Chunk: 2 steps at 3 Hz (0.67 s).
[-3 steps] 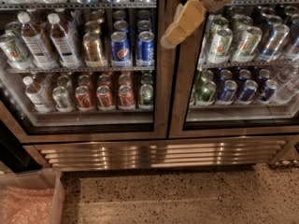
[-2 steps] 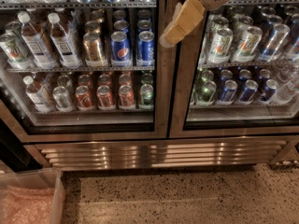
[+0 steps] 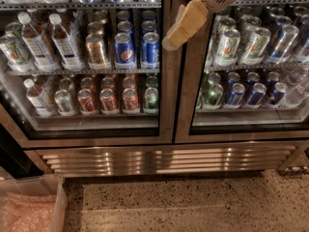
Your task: Open left fridge door
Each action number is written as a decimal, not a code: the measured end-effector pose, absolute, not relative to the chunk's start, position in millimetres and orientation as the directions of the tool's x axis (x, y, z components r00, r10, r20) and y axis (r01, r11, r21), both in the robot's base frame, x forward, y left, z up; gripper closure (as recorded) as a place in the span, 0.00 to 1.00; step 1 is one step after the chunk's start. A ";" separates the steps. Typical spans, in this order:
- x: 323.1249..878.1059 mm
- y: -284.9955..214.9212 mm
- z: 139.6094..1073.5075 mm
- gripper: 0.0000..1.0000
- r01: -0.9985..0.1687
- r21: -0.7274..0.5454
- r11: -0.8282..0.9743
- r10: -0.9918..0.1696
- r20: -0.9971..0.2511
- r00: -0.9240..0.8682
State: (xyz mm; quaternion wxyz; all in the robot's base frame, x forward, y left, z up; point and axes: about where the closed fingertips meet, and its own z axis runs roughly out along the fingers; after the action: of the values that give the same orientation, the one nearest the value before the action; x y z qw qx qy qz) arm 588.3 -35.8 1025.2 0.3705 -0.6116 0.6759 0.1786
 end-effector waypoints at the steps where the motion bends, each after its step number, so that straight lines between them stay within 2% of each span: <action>1: 588.4 -37.9 1025.2 0.00 -0.959 -0.212 0.188 -0.694 -0.720 0.023; 2: 587.9 -38.2 1024.7 0.00 -0.961 -0.208 0.181 -0.687 -0.726 0.028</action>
Offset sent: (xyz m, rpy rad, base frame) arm 0.0570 0.0864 -0.0052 0.2858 0.0466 0.2911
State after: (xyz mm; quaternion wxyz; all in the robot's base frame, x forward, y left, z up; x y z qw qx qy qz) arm 587.9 -38.2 1024.7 0.3719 -0.6130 0.6723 0.1840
